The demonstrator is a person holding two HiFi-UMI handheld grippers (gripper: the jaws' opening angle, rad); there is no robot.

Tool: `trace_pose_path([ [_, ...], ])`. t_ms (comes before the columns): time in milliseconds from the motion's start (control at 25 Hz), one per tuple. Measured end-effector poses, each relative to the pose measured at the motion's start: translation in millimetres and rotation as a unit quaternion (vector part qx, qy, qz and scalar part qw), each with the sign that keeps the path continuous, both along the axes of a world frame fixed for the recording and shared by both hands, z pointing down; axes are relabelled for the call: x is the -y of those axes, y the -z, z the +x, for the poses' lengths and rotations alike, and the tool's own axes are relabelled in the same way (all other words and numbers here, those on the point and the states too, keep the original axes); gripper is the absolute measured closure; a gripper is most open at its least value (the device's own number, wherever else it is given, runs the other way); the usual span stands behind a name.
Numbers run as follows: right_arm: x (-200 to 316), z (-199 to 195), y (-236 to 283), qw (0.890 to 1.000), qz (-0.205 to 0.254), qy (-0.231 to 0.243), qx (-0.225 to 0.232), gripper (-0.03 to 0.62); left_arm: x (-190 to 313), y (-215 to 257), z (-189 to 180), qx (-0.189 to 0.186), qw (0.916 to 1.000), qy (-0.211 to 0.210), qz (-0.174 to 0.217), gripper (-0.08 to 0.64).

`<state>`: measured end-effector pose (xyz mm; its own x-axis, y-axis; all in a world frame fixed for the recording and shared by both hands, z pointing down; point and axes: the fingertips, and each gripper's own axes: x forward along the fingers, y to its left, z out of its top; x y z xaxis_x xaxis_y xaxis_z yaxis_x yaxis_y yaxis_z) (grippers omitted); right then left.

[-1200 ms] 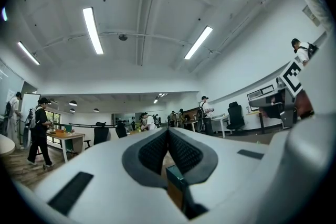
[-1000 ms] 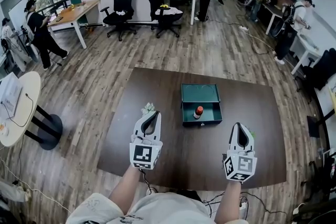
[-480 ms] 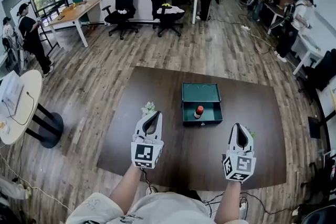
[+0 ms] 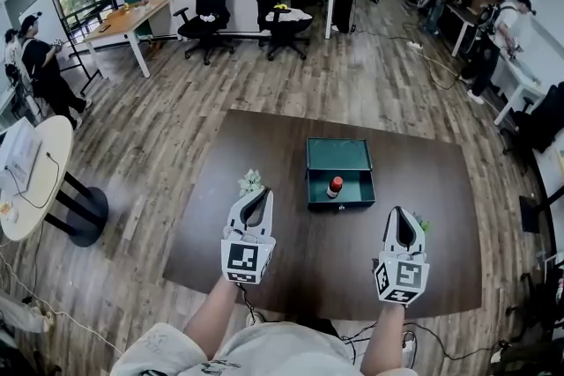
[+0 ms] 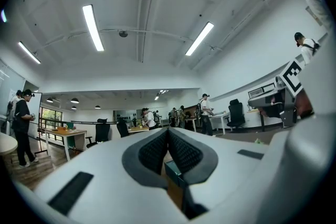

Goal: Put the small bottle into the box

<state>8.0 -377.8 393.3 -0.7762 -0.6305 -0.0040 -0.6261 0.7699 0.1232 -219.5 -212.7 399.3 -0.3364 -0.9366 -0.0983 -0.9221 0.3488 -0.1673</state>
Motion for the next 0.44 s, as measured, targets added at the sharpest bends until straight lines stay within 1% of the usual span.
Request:
trace_pose_path([
  [440,-0.3,1.6,-0.3,1.0,0.0,0.001,-0.001,0.592,-0.8,4.5,1.4,-0.004,1.0,0.002,0.005,0.558],
])
